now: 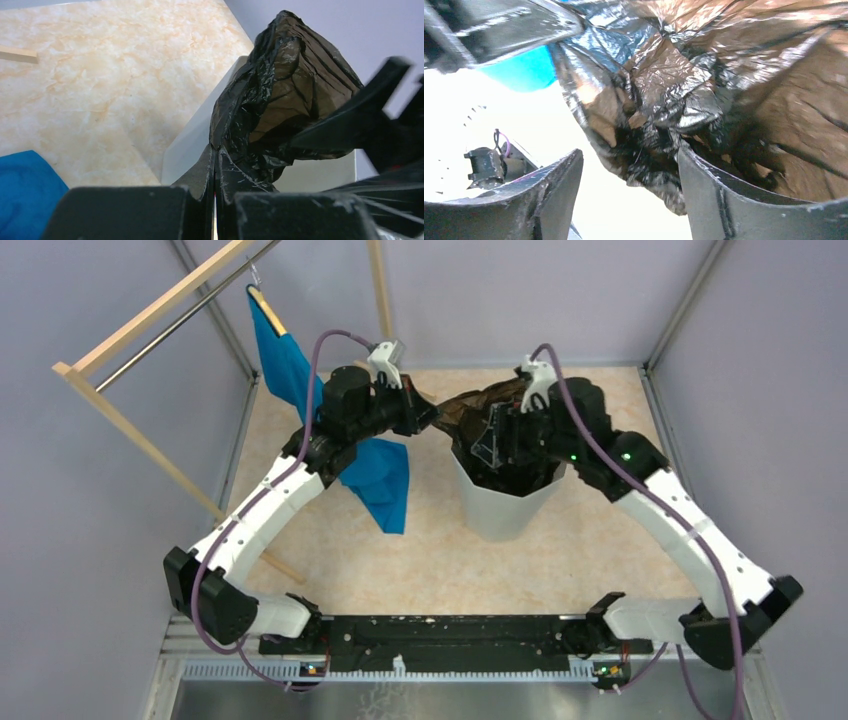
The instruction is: Put the trash bags into the trash bin
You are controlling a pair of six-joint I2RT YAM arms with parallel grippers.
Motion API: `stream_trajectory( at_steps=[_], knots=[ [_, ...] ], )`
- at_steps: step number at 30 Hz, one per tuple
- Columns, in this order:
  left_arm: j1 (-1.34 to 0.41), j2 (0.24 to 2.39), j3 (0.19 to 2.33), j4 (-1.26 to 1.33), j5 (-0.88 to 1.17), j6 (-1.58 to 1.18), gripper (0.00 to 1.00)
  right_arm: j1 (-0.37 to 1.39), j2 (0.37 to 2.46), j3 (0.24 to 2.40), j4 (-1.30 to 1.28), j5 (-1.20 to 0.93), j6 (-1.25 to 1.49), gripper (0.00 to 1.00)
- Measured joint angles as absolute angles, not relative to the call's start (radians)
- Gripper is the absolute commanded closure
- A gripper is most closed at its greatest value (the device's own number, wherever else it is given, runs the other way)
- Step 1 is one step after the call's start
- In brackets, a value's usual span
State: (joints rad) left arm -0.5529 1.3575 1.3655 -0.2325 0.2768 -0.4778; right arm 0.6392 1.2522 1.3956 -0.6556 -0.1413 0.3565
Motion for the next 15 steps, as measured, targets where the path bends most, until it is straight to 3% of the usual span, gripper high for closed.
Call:
stream_trajectory(
  at_steps=[7,15],
  knots=[
    [-0.552,1.357,1.365,-0.233,0.298,-0.478,1.00,0.639,1.044,1.429,-0.791,-0.020,0.383,0.15],
    [-0.552,1.357,1.367,-0.233,0.303,-0.478,1.00,0.639,0.960,1.461,-0.891,0.165,0.455,0.15]
  ],
)
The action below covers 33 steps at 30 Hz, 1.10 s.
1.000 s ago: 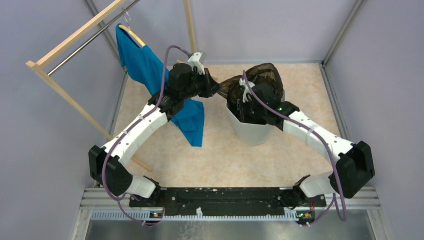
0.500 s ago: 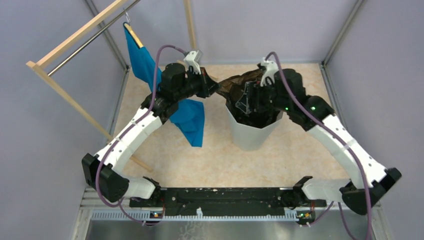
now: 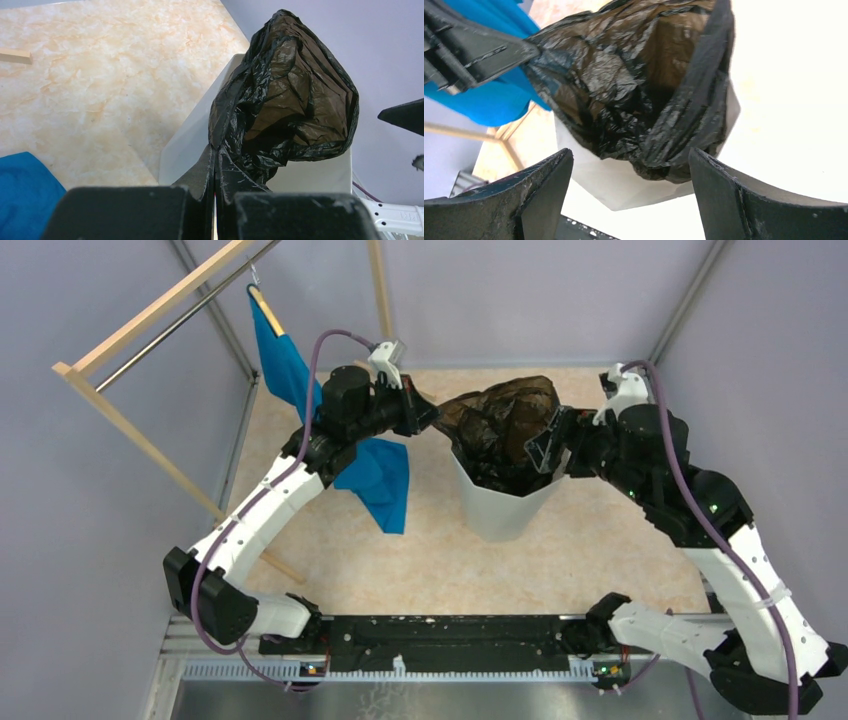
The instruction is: Put the trash bags into the trash bin
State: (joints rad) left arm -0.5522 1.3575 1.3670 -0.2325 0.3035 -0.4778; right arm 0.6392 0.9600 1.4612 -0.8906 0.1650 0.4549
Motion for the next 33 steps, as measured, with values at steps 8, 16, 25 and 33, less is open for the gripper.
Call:
stream_trajectory(
  at_steps=[8,16,25,33],
  knots=[
    [-0.552,1.357,1.371,-0.232,0.310,-0.478,1.00,0.639,1.019,1.461,-0.905,0.287,0.499,0.32],
    [-0.552,1.360,1.374,-0.232,0.305,-0.478,1.00,0.639,1.146,1.460,-0.906,0.432,0.425,0.61],
    [-0.550,1.451,1.467,-0.260,0.222,-0.450,1.00,0.639,1.134,1.461,-0.913,0.608,0.285,1.00],
    [-0.542,1.552,1.556,-0.309,0.142,-0.397,1.00,0.587,1.134,1.460,-0.913,0.632,0.237,1.00]
  ],
)
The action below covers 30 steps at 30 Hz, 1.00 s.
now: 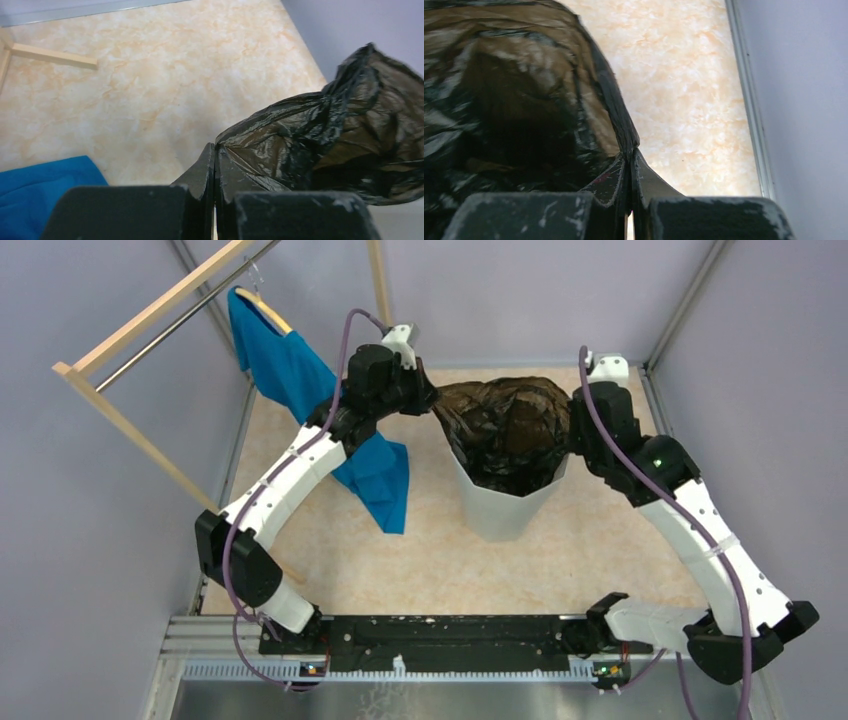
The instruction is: Put the trash bags into the trash bin
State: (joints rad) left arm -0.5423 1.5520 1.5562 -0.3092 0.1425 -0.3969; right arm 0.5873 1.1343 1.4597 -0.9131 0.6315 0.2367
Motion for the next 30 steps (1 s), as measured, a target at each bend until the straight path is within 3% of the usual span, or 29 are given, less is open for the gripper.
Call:
stream_trajectory(
  at_steps=[17,30],
  knots=[
    [-0.538,1.596,1.460,-0.377,0.115,-0.345,1.00,0.428,1.093,1.261,-0.908,0.516,0.237,1.00],
    [-0.538,1.584,1.306,-0.330,0.275,-0.373,1.00,0.416,1.097,1.143,-0.818,0.408,0.268,0.95]
  ],
)
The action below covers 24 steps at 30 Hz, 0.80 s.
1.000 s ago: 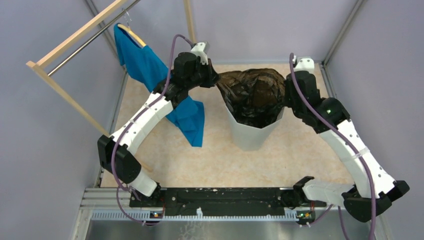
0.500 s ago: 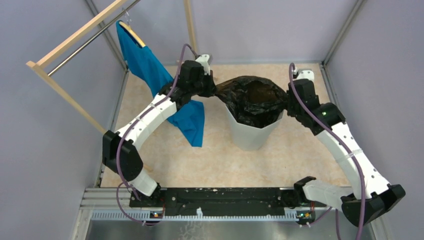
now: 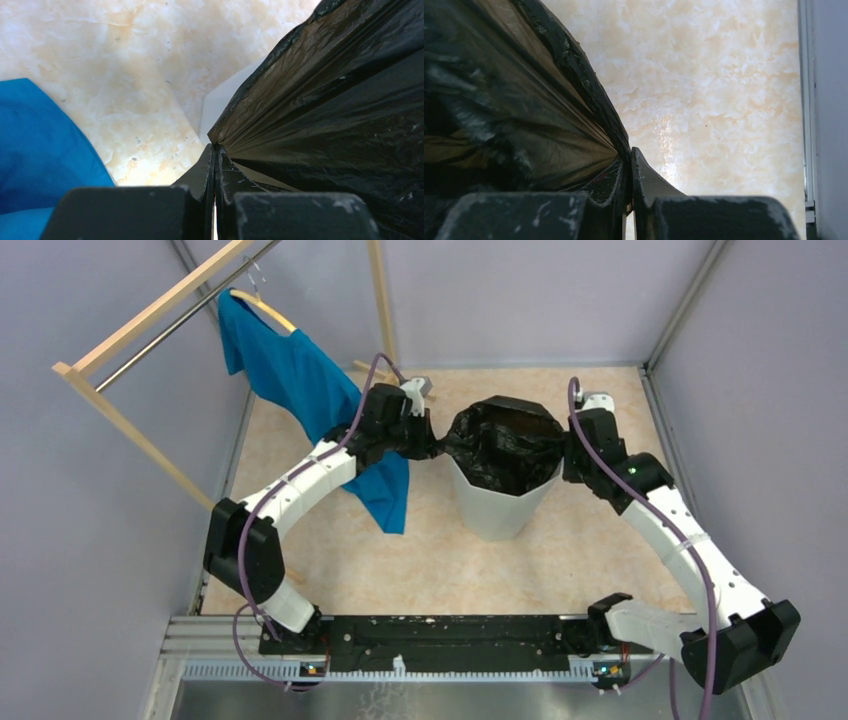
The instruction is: Put the trash bags into the trash bin
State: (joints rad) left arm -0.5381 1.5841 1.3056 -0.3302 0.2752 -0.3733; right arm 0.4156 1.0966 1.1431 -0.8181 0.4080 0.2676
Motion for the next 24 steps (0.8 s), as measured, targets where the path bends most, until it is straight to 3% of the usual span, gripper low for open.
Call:
stream_trajectory(
  at_steps=[7,13,17,21,24],
  knots=[
    [-0.538,1.579,1.294,-0.314,0.337,-0.395,1.00,0.331,1.102,1.060,-0.754,0.330,0.307,0.92],
    [-0.538,1.555,1.271,-0.307,0.378,-0.400,1.00,0.279,1.101,1.028,-0.723,0.253,0.318,0.69],
    [-0.538,1.533,1.224,-0.293,0.397,-0.418,0.99,0.279,1.104,1.073,-0.791,0.270,0.318,0.45],
    [-0.538,1.515,1.190,-0.295,0.418,-0.429,0.99,0.278,1.104,1.257,-0.916,0.332,0.296,0.26],
    [-0.538,1.507,1.187,-0.296,0.428,-0.434,0.99,0.278,1.098,1.428,-0.956,0.332,0.252,0.21]
  ],
)
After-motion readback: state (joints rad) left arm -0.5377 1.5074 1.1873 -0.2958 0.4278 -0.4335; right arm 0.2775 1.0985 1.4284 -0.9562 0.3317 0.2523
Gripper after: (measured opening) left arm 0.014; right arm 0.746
